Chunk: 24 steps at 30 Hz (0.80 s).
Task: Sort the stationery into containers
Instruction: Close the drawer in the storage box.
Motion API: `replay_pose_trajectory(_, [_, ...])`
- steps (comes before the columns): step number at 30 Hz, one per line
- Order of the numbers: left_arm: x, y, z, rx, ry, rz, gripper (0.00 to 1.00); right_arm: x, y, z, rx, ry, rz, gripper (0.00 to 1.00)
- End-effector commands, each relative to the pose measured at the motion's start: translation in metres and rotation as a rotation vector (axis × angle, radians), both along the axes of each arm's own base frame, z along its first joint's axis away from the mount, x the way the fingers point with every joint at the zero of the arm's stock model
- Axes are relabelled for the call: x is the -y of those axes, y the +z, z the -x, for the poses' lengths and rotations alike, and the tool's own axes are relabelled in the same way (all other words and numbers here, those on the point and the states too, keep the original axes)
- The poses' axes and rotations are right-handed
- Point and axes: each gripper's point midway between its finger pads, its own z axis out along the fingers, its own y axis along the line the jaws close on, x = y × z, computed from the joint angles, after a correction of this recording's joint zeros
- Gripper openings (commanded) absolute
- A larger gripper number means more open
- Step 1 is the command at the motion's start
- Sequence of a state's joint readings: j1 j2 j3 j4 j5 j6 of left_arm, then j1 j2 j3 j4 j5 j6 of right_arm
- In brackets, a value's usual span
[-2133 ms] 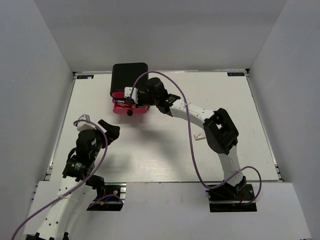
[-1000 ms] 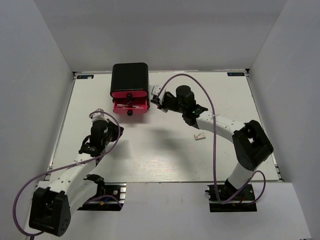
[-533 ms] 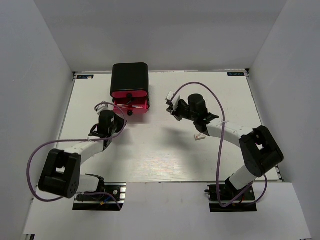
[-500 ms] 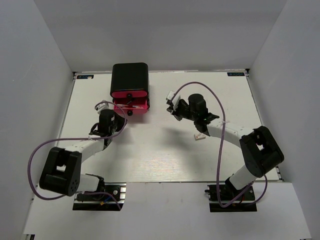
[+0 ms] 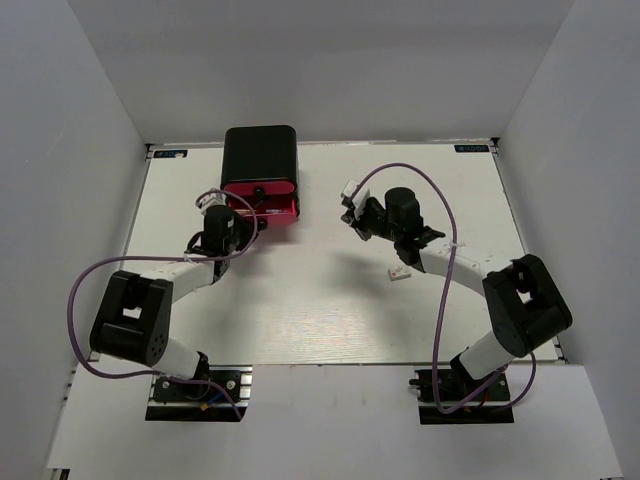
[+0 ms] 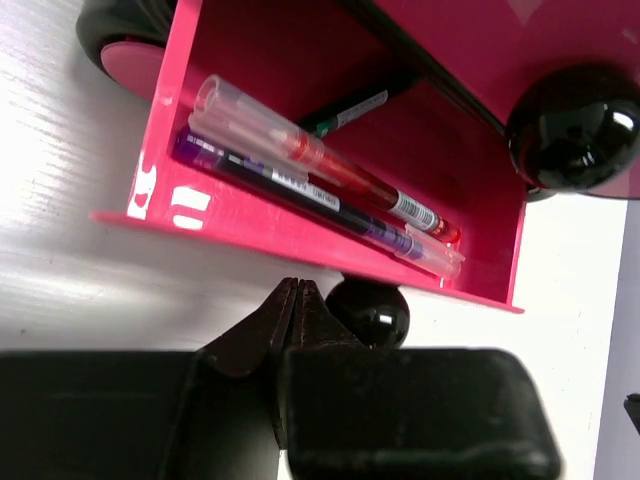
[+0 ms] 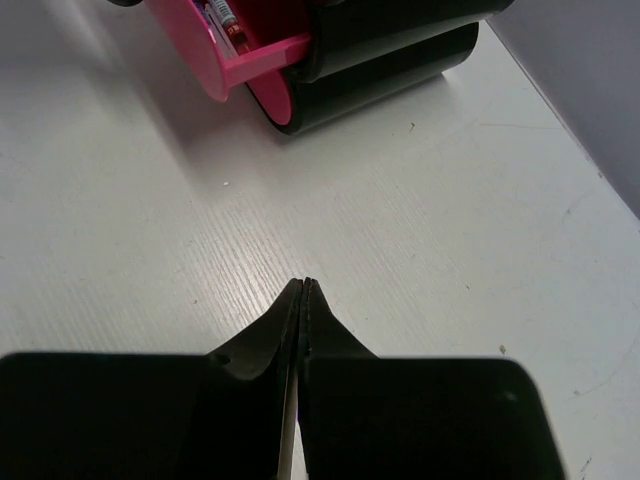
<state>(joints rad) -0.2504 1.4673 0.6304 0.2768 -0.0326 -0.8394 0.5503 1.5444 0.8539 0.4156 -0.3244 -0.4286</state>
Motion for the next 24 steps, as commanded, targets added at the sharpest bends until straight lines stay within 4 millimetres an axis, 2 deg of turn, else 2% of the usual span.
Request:
replay_pose_trajectory(1, [0.008,0.024,-0.016,0.062,-0.014,0.040,0.14,-0.002,0.018,0.000,0.037,0.009,-0.044,0.00])
replay_pose_trajectory(4, [0.005,0.031,-0.027,0.073,0.022,0.036,0.14,0.001,0.016,0.000,0.032,0.004,-0.042,0.00])
replay_pose_trajectory(8, [-0.007,0.023,-0.032,0.035,0.107,0.025,0.14,0.004,0.016,-0.001,0.032,-0.003,-0.043,0.00])
replay_pose_trajectory(12, [-0.011,0.023,-0.037,0.024,0.158,0.038,0.14,0.007,0.015,0.000,0.030,-0.004,-0.041,0.00])
replay_pose_trajectory(21, [-0.013,0.036,-0.058,0.051,0.203,0.043,0.14,0.011,0.009,0.002,0.020,-0.005,-0.028,0.00])
replay_pose_trajectory(24, [-0.018,0.030,-0.062,0.039,0.225,0.042,0.14,0.013,0.006,0.003,0.015,-0.006,-0.023,0.00])
